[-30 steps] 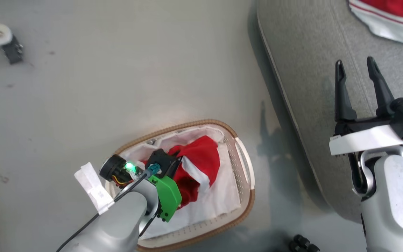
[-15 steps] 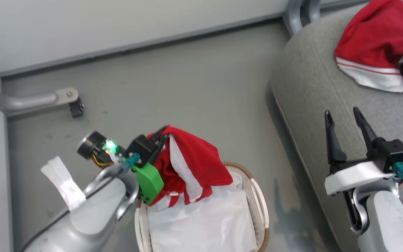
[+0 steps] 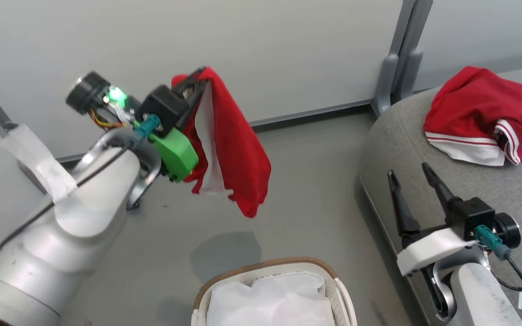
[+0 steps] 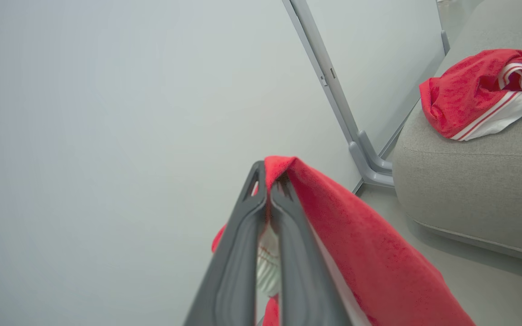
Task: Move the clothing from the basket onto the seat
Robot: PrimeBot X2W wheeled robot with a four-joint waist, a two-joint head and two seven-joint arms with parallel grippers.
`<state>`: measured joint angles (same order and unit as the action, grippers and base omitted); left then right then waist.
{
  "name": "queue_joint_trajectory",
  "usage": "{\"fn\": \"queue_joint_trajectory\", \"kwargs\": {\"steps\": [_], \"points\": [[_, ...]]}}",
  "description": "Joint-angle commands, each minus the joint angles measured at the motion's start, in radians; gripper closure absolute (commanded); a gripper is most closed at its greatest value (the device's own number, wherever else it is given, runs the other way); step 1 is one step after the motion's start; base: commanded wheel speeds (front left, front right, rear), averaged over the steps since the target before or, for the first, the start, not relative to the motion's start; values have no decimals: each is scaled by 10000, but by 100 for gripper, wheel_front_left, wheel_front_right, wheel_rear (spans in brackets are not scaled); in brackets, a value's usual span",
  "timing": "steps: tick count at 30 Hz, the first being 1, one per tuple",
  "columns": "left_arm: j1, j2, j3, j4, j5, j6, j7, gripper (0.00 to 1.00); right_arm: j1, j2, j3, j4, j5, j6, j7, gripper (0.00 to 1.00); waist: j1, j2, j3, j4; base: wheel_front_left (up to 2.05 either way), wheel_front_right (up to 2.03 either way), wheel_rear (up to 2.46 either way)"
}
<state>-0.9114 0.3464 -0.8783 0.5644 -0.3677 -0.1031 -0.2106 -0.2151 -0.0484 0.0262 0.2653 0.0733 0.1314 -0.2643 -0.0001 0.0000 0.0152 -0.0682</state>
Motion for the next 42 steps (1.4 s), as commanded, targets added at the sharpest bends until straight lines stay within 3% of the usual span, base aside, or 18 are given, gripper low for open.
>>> {"fn": "queue_joint_trajectory", "kwargs": {"steps": [1,11,25,42], "points": [[-304,79,39,-54,60,-8,52,100,-74,-35,126,71,27,-14,-1,0,1,0,-212,47,0,0,0],[-1539,-113,102,18,67,-86,198,100,-479,-34,1445,301,285,-14,-1,0,1,0,-422,160,0,0,0],[-1803,-532,-503,-397,17,-185,142,100,-871,-43,3925,-53,1474,-14,-1,0,1,0,-762,501,0,0,0],[-1895,-1058,-948,-1203,-236,-206,167,100,-3031,-37,4207,1934,811,-14,-1,0,1,0,-741,1027,0,0,0]]}}
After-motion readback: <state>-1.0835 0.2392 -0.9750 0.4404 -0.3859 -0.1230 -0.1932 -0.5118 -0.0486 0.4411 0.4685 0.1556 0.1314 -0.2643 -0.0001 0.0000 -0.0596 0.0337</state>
